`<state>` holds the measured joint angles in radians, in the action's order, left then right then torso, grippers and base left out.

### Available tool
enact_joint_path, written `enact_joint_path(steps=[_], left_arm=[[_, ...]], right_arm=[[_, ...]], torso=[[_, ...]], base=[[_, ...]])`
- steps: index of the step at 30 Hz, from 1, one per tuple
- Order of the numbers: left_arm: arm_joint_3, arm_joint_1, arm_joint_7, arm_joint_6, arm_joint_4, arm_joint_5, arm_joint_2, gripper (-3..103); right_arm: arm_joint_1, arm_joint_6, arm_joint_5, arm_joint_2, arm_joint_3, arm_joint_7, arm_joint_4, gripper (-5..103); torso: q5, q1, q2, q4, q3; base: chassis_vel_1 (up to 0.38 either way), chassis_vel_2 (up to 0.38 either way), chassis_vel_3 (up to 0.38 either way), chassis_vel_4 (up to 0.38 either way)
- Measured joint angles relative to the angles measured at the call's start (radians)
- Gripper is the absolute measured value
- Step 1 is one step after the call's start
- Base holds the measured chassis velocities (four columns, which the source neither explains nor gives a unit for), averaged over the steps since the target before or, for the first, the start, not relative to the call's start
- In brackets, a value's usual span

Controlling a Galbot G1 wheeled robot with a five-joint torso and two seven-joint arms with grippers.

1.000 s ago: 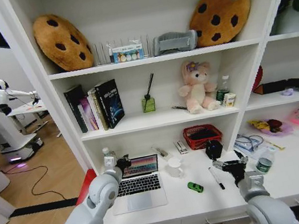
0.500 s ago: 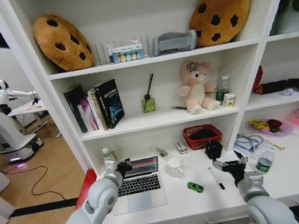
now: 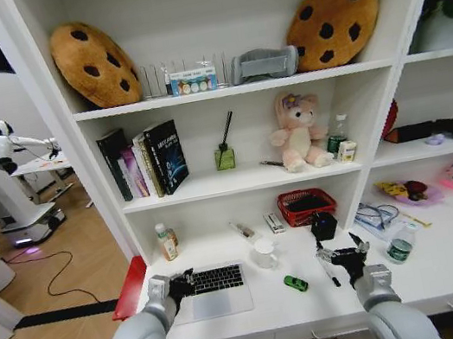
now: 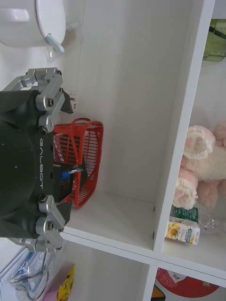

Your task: Organize the objects on the table.

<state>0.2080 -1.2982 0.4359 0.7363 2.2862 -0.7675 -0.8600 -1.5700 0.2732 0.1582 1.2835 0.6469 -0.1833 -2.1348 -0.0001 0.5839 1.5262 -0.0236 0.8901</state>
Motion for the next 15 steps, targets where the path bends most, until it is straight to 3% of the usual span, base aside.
enact_joint_path(steps=[4,9,15], left_arm=[[-0.020,0.002,0.001,-0.001,-0.028,-0.036,-0.018,0],[-0.021,0.044,0.038,-0.001,-0.149,-0.127,-0.072,0],[0.019,0.065,0.023,-0.024,-0.187,-0.095,-0.077,0]], right_arm=[[-0.001,-0.014,-0.017,0.009,-0.015,0.004,0.019,100],[-0.004,-0.028,-0.027,0.022,-0.025,0.008,0.039,100],[0.007,-0.030,-0.021,0.017,-0.022,0.010,0.051,100]], torso=[[0.0001,0.000,0.000,-0.0003,0.000],[-0.0002,0.000,0.000,-0.0005,0.000],[0.0002,0.000,0.000,-0.0003,0.000]], base=[[0.000,0.000,0.000,0.000],[0.000,0.000,0.000,0.000],[0.000,0.000,0.000,0.000]])
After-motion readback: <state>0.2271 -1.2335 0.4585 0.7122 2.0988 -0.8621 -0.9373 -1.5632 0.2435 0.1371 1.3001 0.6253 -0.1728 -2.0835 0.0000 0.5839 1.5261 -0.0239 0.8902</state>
